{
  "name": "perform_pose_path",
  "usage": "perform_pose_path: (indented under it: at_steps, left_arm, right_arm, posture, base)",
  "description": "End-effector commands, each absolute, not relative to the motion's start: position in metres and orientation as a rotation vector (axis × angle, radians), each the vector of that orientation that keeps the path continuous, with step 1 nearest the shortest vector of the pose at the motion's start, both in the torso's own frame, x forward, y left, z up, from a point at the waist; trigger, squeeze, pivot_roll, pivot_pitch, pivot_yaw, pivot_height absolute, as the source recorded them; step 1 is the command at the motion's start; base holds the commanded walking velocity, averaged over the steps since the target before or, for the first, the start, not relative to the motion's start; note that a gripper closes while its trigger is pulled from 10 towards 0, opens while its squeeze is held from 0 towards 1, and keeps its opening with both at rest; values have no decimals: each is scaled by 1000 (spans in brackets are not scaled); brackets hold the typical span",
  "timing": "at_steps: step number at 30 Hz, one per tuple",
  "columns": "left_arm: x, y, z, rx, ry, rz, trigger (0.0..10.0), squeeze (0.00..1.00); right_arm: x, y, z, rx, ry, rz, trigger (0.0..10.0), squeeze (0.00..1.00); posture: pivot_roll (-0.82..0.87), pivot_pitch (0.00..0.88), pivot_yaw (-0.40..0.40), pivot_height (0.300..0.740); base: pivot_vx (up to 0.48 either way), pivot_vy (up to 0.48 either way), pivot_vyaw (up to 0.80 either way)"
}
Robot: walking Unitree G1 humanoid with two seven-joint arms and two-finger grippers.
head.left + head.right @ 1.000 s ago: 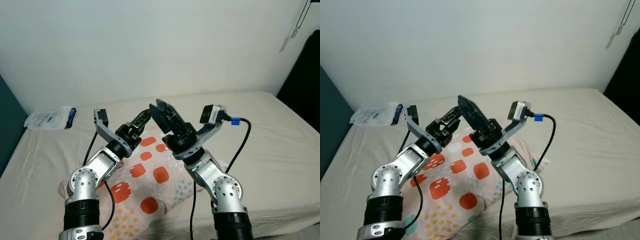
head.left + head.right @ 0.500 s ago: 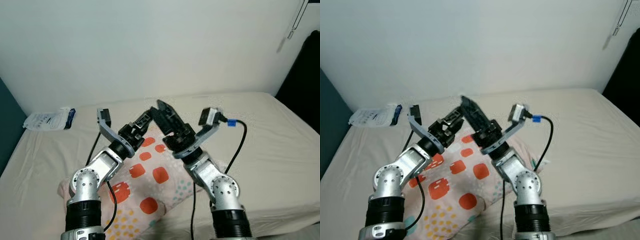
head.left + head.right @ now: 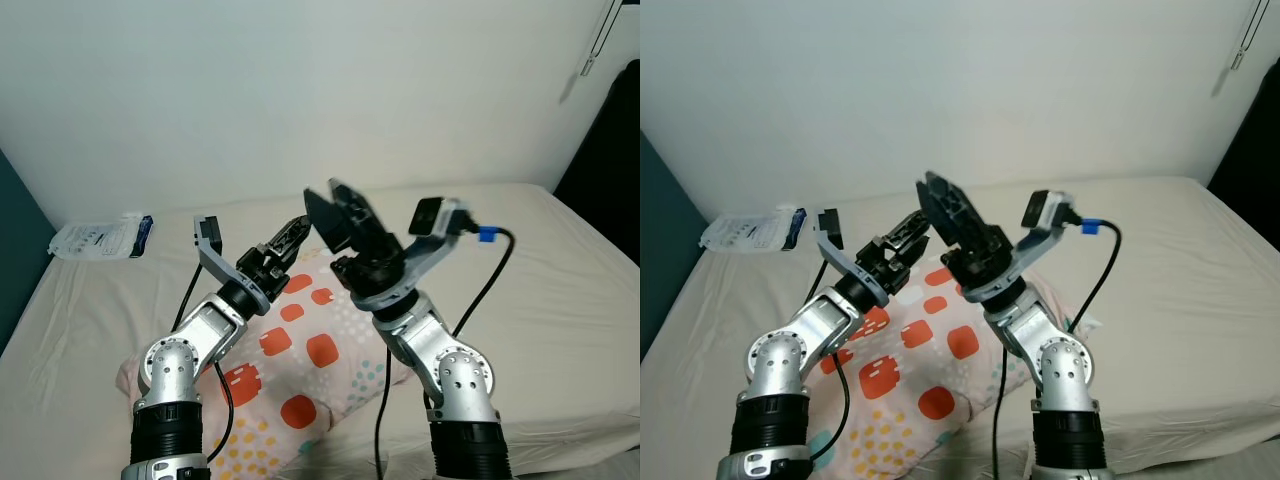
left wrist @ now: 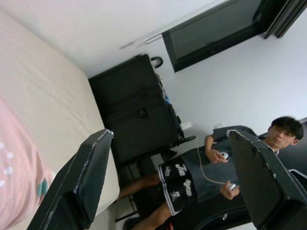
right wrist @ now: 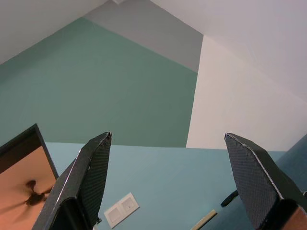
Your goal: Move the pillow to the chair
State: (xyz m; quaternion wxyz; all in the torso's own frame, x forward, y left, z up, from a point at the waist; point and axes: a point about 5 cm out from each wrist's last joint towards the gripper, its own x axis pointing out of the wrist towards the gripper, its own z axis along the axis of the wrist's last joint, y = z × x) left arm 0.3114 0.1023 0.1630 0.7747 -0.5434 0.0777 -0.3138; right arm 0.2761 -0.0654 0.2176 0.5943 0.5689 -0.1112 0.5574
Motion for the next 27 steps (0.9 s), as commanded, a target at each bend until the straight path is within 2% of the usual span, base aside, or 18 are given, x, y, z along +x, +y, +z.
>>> perform_pose_path:
  at_steps: [1, 3, 6, 11, 14, 15, 18, 19, 23, 27]
  left_arm:
    - [309, 100, 159, -1143, 198, -689, 10000, 0]
    - [309, 98, 159, -1138, 201, -696, 10000, 0]
    - [307, 94, 165, -1139, 180, -746, 10000, 0]
    - [304, 92, 169, -1141, 162, -784, 10000, 0]
    - [305, 93, 166, -1135, 167, -768, 10000, 0]
    - [307, 95, 163, -1131, 175, -735, 10000, 0]
    - [308, 95, 161, -1129, 178, -723, 10000, 0]
    - [309, 96, 160, -1128, 180, -711, 10000, 0]
    - [310, 97, 159, -1129, 182, -696, 10000, 0]
    - [311, 97, 159, -1129, 183, -691, 10000, 0]
  right_arm:
    - [279, -53, 224, 1362, -274, 1309, 10000, 0]
    - [284, -51, 219, 1350, -239, 1270, 10000, 0]
    - [302, -45, 188, 1267, -54, 1054, 10000, 0]
    - [305, -45, 177, 1238, 5, 976, 10000, 0]
    - [300, -46, 182, 1254, -17, 1018, 10000, 0]
    - [294, -47, 194, 1283, -79, 1098, 10000, 0]
    - [289, -50, 203, 1314, -134, 1162, 10000, 0]
    - [283, -53, 216, 1356, -208, 1244, 10000, 0]
    - [272, -57, 235, 1395, -319, 1379, 10000, 0]
    - [271, -55, 236, 1382, -315, 1398, 10000, 0]
  posture:
    - [75, 0, 34, 740]
    - [75, 0, 33, 740]
    - [75, 0, 28, 740]
    - [73, 0, 28, 740]
    - [72, 0, 27, 740]
    - [70, 0, 28, 740]
    - [72, 0, 27, 740]
    - [72, 0, 27, 740]
    - [73, 0, 26, 740]
    - [73, 0, 26, 740]
  base:
    - [0, 0, 0]
    - [0, 0, 0]
    - [0, 0, 0]
    - [0, 0, 0]
    - [0, 0, 0]
    - [0, 0, 0]
    - [0, 0, 0]
    - [0, 0, 0]
    - [0, 0, 0]
    - [0, 0, 0]
